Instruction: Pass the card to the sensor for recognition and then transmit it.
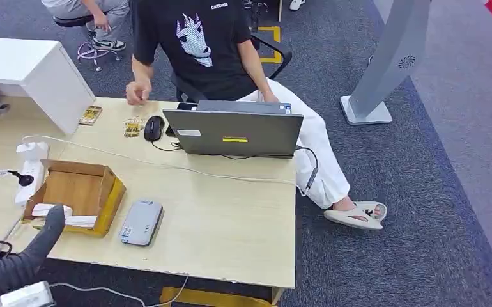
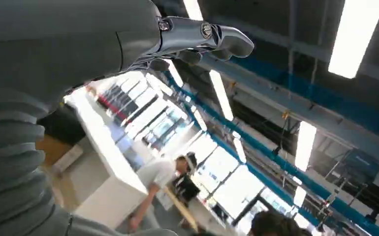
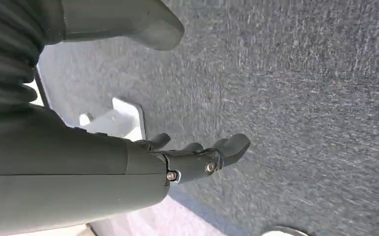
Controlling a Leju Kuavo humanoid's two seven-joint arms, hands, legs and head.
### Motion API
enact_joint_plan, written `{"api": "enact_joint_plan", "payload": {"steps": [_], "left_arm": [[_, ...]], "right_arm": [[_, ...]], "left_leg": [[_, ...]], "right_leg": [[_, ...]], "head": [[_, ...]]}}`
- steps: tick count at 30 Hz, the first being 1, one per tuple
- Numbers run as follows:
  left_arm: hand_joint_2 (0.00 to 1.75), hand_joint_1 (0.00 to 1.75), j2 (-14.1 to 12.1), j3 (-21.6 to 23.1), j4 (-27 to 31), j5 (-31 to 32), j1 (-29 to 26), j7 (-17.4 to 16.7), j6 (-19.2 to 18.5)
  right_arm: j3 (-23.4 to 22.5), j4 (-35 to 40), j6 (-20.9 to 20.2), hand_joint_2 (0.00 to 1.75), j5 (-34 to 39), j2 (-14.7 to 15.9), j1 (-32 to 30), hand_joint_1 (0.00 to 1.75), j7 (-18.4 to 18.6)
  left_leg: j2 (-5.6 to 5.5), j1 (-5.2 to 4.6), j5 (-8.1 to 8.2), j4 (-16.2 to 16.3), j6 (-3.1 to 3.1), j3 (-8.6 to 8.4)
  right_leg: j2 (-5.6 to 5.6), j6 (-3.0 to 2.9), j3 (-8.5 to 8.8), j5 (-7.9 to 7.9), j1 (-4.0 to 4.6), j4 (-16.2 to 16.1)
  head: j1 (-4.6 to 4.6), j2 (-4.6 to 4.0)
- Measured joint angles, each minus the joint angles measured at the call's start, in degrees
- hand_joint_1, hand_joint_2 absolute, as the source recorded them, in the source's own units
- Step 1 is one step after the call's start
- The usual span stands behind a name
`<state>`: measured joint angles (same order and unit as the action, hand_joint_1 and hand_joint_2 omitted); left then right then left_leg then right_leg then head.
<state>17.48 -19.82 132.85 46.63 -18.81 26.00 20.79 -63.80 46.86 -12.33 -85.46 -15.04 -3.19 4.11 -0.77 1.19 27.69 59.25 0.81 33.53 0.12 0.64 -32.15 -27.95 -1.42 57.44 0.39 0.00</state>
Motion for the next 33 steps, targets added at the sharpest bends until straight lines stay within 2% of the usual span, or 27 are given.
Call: {"api": "enact_joint_plan", "payload": {"steps": [2, 4, 8, 10, 11, 13, 16, 17, 18, 19, 20, 21, 22, 24, 27, 30, 33], "left_arm": [[1.75, 0.0, 0.7, -2.8, -0.1, -3.1, -0.9, -2.4, 0.8], [1.75, 0.0, 1.1, -6.7, -1.1, -3.6, -1.4, -5.8, 5.1], [1.75, 0.0, 1.7, -16.7, -8.5, -6.6, 0.3, -19.1, 15.9], [1.75, 0.0, 1.9, -21.1, -12.7, -7.1, 2.0, -24.8, 18.4], [1.75, 0.0, 2.0, -23.5, -14.8, -5.6, 3.2, -28.4, 18.7], [1.75, 0.0, 2.2, -28.7, -19.2, 1.5, 5.3, -35.4, 18.8], [1.75, 0.0, 2.2, -34.8, -23.6, 8.9, 7.5, -40.8, 18.9], [1.75, 0.0, 2.2, -36.3, -24.8, 10.7, 8.0, -43.5, 18.9], [1.75, 0.0, 2.2, -37.6, -25.8, 12.9, 8.1, -47.6, 18.9], [1.75, 0.0, 2.2, -38.1, -26.5, 16.8, 7.7, -53.1, 18.9], [1.75, 0.0, 2.2, -38.0, -26.9, 20.9, 7.1, -60.8, 18.9], [1.75, 0.0, 2.3, -38.0, -27.7, 22.9, 6.8, -63.5, 18.9], [1.75, 0.0, 2.3, -38.1, -29.2, 24.3, 6.9, -64.8, 18.8], [1.75, 0.0, 2.3, -39.0, -32.8, 25.6, 7.1, -65.3, 18.1], [1.75, 0.0, 2.4, -42.3, -40.5, 25.6, 9.1, -65.8, 9.7], [1.75, 0.0, 2.5, -45.1, -49.0, 24.4, 10.8, -65.9, 8.9], [1.75, 0.0, 2.5, -48.9, -56.9, 27.4, 14.8, -65.9, 7.9]], "right_arm": [[0.1, -0.2, 0.2, 1.75, 2.7, 0.0, -0.1, 0.0, 1.6], [0.9, -0.2, 0.2, 1.75, 4.6, 0.0, -0.1, 0.0, 2.8], [3.6, -0.2, 0.7, 1.75, 7.3, 0.0, 0.1, 0.0, 3.0], [4.6, -0.2, 0.8, 1.75, 7.5, 0.0, 0.2, 0.0, 2.8], [5.1, -0.2, 0.8, 1.75, 7.4, 0.0, 0.3, 0.0, 2.7], [5.7, -0.2, 0.7, 1.75, 6.7, 0.0, 0.4, 0.0, 2.2], [6.1, -0.3, 0.9, 1.75, 6.2, 0.0, 0.4, 0.0, 1.9], [6.3, -0.4, 1.0, 1.75, 6.1, 0.0, 0.5, 0.0, 1.7], [6.4, -0.5, 1.1, 1.75, 6.0, 0.0, 0.5, 0.0, 1.6], [6.4, -0.5, 1.1, 1.75, 5.9, 0.0, 0.5, 0.0, 1.6], [6.4, -0.8, 1.1, 1.75, 5.9, 0.0, 0.5, 0.0, 1.5], [6.4, -1.0, 1.2, 1.75, 5.9, 0.0, 0.5, 0.0, 1.3], [6.4, -1.4, 1.4, 1.75, 5.9, 0.0, 0.5, 0.0, 1.2], [6.4, -1.8, 1.7, 1.75, 5.9, 0.0, 0.5, 0.0, 1.0], [6.4, -2.4, 1.7, 1.75, 3.3, 0.0, 0.5, 0.0, 0.6], [6.1, -2.8, 1.0, 1.75, 0.7, 0.1, 0.5, 0.0, 0.5], [5.0, -2.9, 0.3, 1.75, -2.3, 0.1, 0.6, 0.0, -0.5]], "left_leg": [[0.0, 0.0, 0.0, 0.0, 0.0, 0.0], [0.01, 0.0, 0.0, 0.0, 0.0, -0.04], [0.04, 0.01, -0.01, 0.0, 0.01, -0.09], [0.04, 0.01, -0.02, 0.0, 0.02, -0.08], [0.04, 0.02, -0.02, 0.0, 0.02, -0.08], [0.06, 0.02, -0.03, 0.0, 0.04, -0.09], [0.07, 0.01, -0.03, 0.0, 0.04, -0.07], [0.07, 0.01, -0.03, 0.0, 0.04, -0.08], [0.07, 0.01, -0.03, 0.0, 0.04, -0.08], [0.07, 0.01, -0.02, 0.0, 0.02, -0.07], [0.07, -0.01, 0.0, 0.0, 0.01, -0.07], [0.06, -0.02, 0.0, 0.0, 0.0, -0.05], [-0.01, -0.03, 0.0, 0.0, 0.0, -0.02], [-0.04, -0.02, 0.01, 0.0, -0.01, -0.03], [-0.03, -0.01, 0.01, 0.0, -0.01, -0.04], [-0.01, 0.01, 0.0, 0.0, 0.0, -0.07], [-0.22, -0.01, -0.04, 0.0, -0.04, -0.04]], "right_leg": [[0.0, 0.0, -0.01, 0.0, 0.0, 0.0], [0.02, -0.01, -0.04, -0.01, 0.0, 0.0], [0.03, -0.01, -0.07, -0.01, 0.01, 0.0], [0.03, -0.01, -0.06, -0.01, 0.01, 0.0], [0.03, -0.01, -0.06, -0.01, 0.01, 0.0], [0.07, -0.01, -0.05, -0.01, 0.01, 0.0], [0.1, -0.01, -0.07, 0.01, 0.0, 0.0], [0.1, -0.01, -0.07, 0.01, 0.0, 0.0], [0.1, -0.01, -0.07, 0.01, 0.0, 0.0], [0.11, -0.01, -0.07, 0.0, 0.0, 0.0], [0.11, -0.01, -0.08, 0.0, -0.01, 0.0], [0.08, 0.0, -0.07, 0.0, -0.03, 0.0], [0.0, 0.02, -0.06, -0.02, -0.04, 0.0], [-0.04, 0.02, -0.04, -0.04, -0.03, 0.0], [-0.03, 0.02, -0.05, -0.03, -0.02, 0.0], [0.0, 0.01, -0.07, -0.03, 0.0, 0.0], [-0.25, 0.02, 0.05, -0.03, -0.01, 0.0]], "head": [[0.0, 0.0], [0.0, 0.0], [-0.04, 0.0], [-0.07, 0.0], [0.0, 0.0], [-0.04, 0.0], [0.0, 0.0], [-0.04, 0.0], [-0.04, 0.0], [-0.02, 0.0], [-0.04, 0.0], [-0.02, 0.0], [-0.04, 0.0], [0.0, 0.0], [-0.02, 0.0], [-0.07, 0.0], [-0.02, 0.0]]}}
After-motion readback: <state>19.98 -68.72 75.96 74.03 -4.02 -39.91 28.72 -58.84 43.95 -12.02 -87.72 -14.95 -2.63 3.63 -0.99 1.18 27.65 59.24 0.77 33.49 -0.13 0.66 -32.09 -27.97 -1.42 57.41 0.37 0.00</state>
